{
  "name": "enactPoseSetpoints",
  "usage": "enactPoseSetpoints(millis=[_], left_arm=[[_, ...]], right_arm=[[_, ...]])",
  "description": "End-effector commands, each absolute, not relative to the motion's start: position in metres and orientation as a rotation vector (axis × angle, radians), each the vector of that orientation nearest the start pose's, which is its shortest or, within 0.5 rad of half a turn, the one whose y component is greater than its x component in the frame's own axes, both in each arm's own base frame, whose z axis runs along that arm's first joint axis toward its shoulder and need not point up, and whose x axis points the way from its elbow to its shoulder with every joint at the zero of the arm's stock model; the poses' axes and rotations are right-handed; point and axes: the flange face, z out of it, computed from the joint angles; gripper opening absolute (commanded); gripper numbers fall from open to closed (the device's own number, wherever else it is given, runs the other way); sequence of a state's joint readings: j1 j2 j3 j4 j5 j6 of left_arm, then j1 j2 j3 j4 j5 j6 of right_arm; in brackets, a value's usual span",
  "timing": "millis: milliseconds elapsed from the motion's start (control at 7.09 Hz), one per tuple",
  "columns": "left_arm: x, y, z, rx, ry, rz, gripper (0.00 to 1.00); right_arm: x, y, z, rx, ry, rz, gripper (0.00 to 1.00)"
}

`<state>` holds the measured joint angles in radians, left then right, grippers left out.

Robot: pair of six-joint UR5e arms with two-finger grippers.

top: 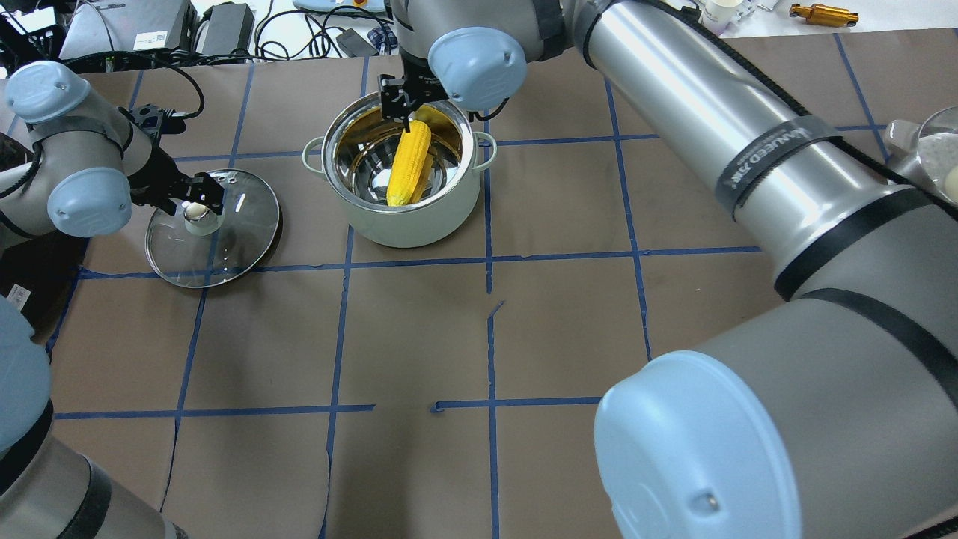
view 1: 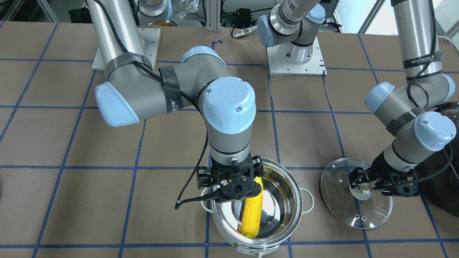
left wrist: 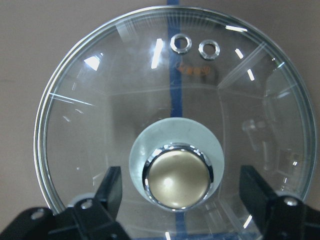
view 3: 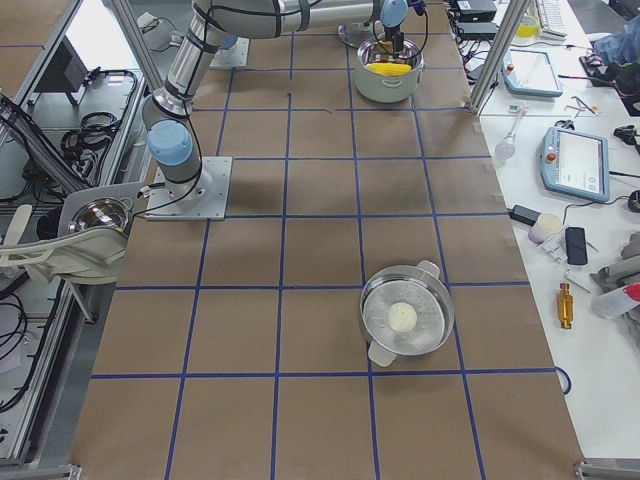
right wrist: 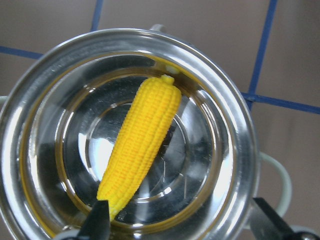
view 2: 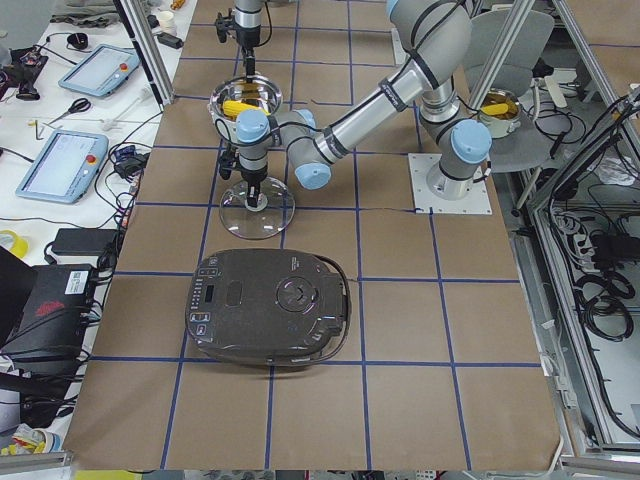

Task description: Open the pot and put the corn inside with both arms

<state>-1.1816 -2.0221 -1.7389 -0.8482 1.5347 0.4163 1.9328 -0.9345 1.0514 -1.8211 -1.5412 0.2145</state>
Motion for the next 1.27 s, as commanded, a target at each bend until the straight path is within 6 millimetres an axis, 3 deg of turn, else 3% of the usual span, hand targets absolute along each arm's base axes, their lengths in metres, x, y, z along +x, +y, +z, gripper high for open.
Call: enactPoseSetpoints(millis=[0,141,423,564,705,846,1128], left_arm=[[0.094,-0.616,0.255,0.053,3.135,-0.149,1.0],[0.071,-0.614,0.284,0.1,3.138,-0.132,1.0],[-0.008,-0.609,0.373,0.035,3.163,-0.053,1.0],[-0.044,-0.6,0.418,0.029,3.168,-0.027,1.0],[-0.071,-0.586,0.456,0.029,3.169,-0.001,1.0],[-0.085,-0.571,0.479,0.064,3.112,-0.019,1.0],[-0.116,-0.538,0.519,-0.046,3.112,-0.116,1.0]], right_arm=[[0.276,-0.646,0.413,0.013,3.011,-0.128,1.0],[0.234,-0.628,0.41,0.102,3.028,-0.058,1.0],[0.137,-0.586,0.429,0.207,3.044,0.049,1.0],[0.102,-0.559,0.449,0.145,3.059,0.037,1.0],[0.094,-0.535,0.462,0.154,3.061,0.043,1.0],[0.096,-0.519,0.464,0.169,3.059,0.115,1.0],[0.084,-0.508,0.47,0.15,3.176,0.167,1.0]])
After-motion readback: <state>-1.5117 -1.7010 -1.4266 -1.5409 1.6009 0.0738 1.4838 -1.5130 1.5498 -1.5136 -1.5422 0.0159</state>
